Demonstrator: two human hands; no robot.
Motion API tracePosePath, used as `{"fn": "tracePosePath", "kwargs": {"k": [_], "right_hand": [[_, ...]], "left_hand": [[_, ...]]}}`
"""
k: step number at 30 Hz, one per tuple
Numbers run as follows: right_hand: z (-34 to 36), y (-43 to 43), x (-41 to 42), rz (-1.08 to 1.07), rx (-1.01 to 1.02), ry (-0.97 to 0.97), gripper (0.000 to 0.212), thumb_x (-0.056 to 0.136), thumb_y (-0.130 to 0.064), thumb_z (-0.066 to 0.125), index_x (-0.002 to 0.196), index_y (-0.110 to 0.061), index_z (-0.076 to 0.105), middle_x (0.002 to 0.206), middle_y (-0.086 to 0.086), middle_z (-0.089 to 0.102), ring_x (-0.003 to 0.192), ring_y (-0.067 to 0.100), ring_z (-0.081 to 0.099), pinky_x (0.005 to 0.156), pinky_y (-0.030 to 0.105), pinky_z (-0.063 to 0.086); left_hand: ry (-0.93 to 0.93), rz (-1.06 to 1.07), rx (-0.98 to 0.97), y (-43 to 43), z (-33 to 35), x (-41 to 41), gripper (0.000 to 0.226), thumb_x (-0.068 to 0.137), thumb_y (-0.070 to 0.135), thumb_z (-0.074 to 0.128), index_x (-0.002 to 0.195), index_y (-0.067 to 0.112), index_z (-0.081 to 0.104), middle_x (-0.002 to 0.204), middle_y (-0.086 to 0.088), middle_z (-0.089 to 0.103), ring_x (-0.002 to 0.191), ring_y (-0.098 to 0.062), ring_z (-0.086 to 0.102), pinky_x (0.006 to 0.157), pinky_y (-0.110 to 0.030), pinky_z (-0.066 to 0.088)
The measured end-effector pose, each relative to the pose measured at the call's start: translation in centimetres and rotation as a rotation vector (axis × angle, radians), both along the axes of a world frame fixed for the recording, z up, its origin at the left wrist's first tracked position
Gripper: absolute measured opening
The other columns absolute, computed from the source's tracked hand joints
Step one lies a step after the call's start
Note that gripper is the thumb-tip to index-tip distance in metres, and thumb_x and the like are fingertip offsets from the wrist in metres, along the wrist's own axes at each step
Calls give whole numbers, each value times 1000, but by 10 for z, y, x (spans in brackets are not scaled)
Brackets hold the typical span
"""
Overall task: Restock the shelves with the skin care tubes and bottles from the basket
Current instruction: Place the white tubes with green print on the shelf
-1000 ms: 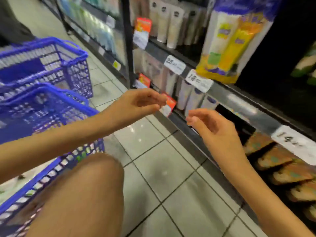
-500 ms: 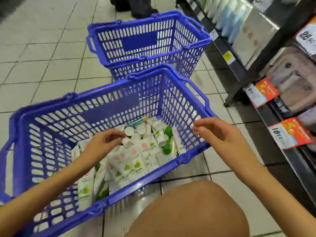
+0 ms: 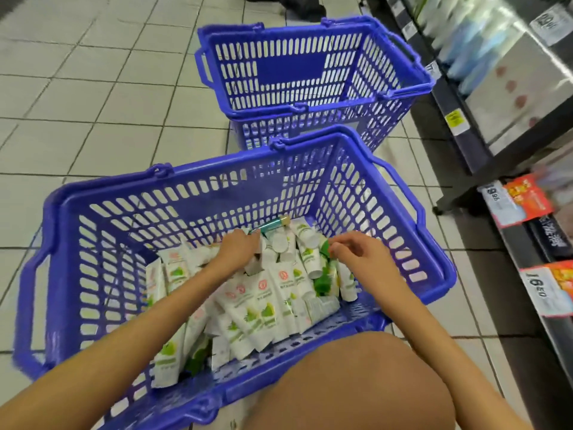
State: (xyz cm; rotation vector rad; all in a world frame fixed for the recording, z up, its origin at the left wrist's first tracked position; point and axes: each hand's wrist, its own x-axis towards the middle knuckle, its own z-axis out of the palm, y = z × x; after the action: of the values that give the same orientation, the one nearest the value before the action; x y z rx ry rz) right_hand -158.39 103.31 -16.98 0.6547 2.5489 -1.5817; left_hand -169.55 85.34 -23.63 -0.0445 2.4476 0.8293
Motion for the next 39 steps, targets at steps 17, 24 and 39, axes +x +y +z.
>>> {"fn": "tracePosePath", "kwargs": {"k": [17, 24, 39], "right_hand": [[-36, -20, -78, 283, 71, -504, 47, 94, -30, 49, 116, 11, 55, 112, 22, 62, 94, 25, 59, 98, 43, 44], [-67, -62, -132, 495, 460, -649, 38, 100, -30, 33, 105, -3, 59, 108, 21, 55, 104, 31, 54, 76, 29, 41], [33, -5, -7, -206, -974, -273, 17, 82, -3, 55, 98, -4, 59, 88, 7, 69, 70, 13, 67, 65, 22, 52]], "left_hand": [[-739, 476, 667, -64, 34, 9, 10, 84, -5, 52, 81, 4, 55, 60, -7, 60, 50, -13, 58, 41, -17, 49], [-706, 617, 1012, -67, 37, -9, 10, 95, 11, 44, 97, 9, 54, 89, -8, 58, 76, -17, 54, 64, -31, 51], [-742, 365, 1131, -13, 49, 51, 30, 80, 11, 52, 109, 10, 56, 101, -10, 72, 94, -23, 68, 78, -36, 56]]}}
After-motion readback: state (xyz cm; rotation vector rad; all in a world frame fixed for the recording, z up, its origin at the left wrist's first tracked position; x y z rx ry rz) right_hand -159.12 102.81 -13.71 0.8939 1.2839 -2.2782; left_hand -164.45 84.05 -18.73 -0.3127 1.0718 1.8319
